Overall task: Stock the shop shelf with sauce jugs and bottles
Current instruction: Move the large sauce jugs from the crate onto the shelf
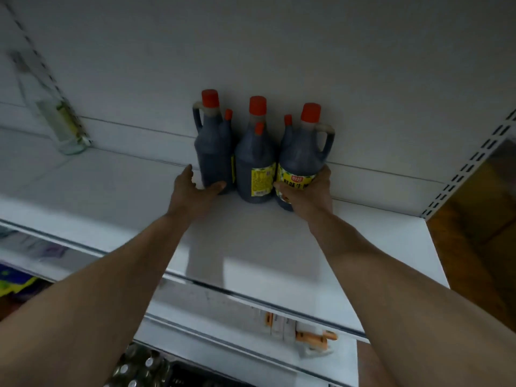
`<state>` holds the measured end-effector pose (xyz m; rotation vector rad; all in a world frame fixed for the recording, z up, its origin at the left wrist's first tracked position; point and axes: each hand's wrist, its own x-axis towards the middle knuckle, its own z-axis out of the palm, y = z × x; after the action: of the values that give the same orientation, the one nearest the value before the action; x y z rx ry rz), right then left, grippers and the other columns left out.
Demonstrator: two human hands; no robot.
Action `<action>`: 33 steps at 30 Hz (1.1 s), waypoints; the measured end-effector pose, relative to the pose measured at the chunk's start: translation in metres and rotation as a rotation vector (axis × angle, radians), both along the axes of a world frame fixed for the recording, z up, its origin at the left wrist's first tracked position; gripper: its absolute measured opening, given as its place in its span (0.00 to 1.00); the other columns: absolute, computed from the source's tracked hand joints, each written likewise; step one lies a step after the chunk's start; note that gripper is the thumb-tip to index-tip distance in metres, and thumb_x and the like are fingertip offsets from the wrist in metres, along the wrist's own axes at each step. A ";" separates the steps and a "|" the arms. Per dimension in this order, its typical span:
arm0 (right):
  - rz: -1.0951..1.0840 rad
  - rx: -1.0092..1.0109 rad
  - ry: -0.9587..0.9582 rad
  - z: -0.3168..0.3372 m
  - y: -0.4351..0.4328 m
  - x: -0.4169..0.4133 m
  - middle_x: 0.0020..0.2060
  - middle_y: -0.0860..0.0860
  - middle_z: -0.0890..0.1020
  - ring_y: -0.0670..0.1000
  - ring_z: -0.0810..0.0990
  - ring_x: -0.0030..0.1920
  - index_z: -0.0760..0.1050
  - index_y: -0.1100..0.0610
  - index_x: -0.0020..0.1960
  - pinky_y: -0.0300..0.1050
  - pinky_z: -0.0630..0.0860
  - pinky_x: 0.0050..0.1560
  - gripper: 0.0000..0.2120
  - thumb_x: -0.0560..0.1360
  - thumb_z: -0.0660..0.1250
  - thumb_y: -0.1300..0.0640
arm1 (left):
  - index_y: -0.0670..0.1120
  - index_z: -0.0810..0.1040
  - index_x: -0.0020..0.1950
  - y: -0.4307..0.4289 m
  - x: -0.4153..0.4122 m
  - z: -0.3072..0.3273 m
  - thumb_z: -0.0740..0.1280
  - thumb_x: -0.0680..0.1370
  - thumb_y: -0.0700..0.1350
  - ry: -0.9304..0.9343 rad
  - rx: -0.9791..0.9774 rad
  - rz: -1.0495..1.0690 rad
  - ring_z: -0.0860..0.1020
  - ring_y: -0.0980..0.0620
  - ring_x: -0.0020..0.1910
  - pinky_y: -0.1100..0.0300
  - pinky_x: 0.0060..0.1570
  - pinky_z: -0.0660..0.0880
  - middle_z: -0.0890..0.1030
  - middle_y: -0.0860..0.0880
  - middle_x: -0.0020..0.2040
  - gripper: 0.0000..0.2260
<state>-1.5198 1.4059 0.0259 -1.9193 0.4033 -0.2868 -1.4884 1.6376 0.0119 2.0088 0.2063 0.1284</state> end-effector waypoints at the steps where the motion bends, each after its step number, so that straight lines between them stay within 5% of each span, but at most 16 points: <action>1: 0.016 0.012 0.010 0.003 -0.001 -0.002 0.70 0.54 0.69 0.57 0.72 0.68 0.54 0.55 0.75 0.56 0.73 0.64 0.52 0.61 0.81 0.51 | 0.44 0.56 0.77 -0.004 -0.010 0.001 0.76 0.70 0.52 0.003 -0.027 0.044 0.70 0.46 0.68 0.50 0.63 0.72 0.65 0.46 0.74 0.43; 6: 0.079 0.005 0.095 0.017 -0.012 -0.021 0.74 0.56 0.65 0.58 0.67 0.71 0.49 0.57 0.78 0.55 0.70 0.67 0.54 0.64 0.79 0.49 | 0.50 0.67 0.72 -0.015 -0.066 0.016 0.71 0.70 0.62 0.056 -0.012 0.074 0.80 0.51 0.52 0.52 0.53 0.77 0.79 0.54 0.56 0.34; 10: 0.111 -0.006 0.092 0.036 -0.015 -0.057 0.71 0.56 0.68 0.58 0.70 0.69 0.55 0.56 0.76 0.55 0.72 0.65 0.47 0.66 0.77 0.47 | 0.48 0.76 0.62 -0.027 -0.114 0.023 0.66 0.71 0.68 0.066 -0.019 0.075 0.82 0.53 0.38 0.55 0.43 0.78 0.83 0.52 0.44 0.30; 15: 0.163 -0.077 0.016 0.064 -0.016 -0.122 0.65 0.56 0.76 0.58 0.75 0.63 0.68 0.58 0.69 0.47 0.71 0.55 0.30 0.73 0.72 0.48 | 0.48 0.78 0.58 -0.038 -0.179 0.023 0.65 0.72 0.67 0.097 -0.053 -0.025 0.82 0.53 0.42 0.56 0.41 0.76 0.83 0.53 0.45 0.26; 21: 0.183 -0.152 0.055 0.054 -0.018 -0.216 0.63 0.47 0.76 0.48 0.75 0.53 0.66 0.50 0.71 0.44 0.73 0.54 0.29 0.74 0.69 0.43 | 0.47 0.79 0.56 -0.047 -0.271 -0.004 0.65 0.73 0.66 0.227 -0.043 -0.303 0.81 0.52 0.44 0.61 0.37 0.72 0.83 0.50 0.48 0.24; 28: 0.260 -0.184 0.098 -0.002 -0.030 -0.298 0.50 0.44 0.82 0.47 0.82 0.49 0.78 0.45 0.58 0.50 0.80 0.54 0.14 0.74 0.70 0.46 | 0.51 0.75 0.61 -0.080 -0.353 -0.100 0.62 0.62 0.78 0.587 0.142 -0.430 0.79 0.47 0.54 0.48 0.59 0.75 0.80 0.50 0.58 0.39; 33: 0.301 -0.166 0.177 -0.076 -0.051 -0.326 0.49 0.44 0.82 0.48 0.82 0.50 0.79 0.46 0.58 0.51 0.79 0.55 0.12 0.75 0.69 0.47 | 0.50 0.75 0.62 -0.104 -0.393 -0.181 0.62 0.66 0.75 0.717 0.252 -0.449 0.76 0.47 0.60 0.52 0.61 0.72 0.78 0.48 0.63 0.35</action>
<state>-1.8460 1.3546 -0.0497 -2.1438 0.2061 0.0499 -1.8811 1.5334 -0.1693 2.2263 0.1874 -0.8973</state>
